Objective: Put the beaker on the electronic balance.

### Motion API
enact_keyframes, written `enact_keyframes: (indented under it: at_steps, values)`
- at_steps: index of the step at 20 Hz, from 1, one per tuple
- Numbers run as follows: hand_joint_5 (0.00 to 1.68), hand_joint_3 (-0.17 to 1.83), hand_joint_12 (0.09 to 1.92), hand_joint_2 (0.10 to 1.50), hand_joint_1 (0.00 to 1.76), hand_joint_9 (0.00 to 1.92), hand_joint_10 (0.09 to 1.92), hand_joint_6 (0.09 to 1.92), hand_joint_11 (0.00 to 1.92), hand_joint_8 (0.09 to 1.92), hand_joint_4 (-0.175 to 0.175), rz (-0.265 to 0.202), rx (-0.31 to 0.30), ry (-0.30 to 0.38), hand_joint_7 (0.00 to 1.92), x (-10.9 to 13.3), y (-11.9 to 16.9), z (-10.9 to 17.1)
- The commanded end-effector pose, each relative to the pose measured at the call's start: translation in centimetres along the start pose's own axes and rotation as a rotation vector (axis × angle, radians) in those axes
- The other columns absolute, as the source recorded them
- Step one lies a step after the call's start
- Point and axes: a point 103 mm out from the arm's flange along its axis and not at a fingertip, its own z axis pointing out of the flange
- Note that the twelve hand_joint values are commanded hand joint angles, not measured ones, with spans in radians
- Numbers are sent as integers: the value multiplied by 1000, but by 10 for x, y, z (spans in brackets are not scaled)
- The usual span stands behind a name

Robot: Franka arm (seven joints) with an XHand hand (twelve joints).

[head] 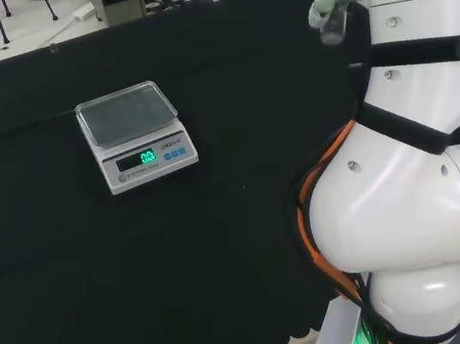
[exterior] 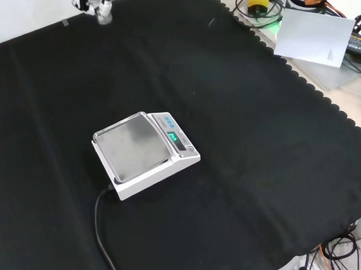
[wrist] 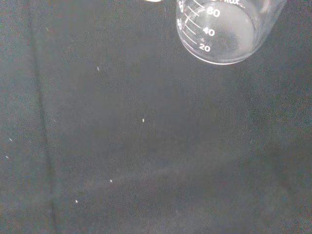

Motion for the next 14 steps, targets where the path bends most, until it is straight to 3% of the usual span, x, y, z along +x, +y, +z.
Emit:
enact_keyframes:
  at_steps: [1,14]
  values:
    - [900,-35,1260,1123,1488,950,1082,1153,1048,1184,-175,-52,-93,-69,739,16,-51,-52]
    - [908,-54,1294,1127,1489,983,1026,1137,1034,1168,-175,-147,-122,-84,751,73,-68,-56]
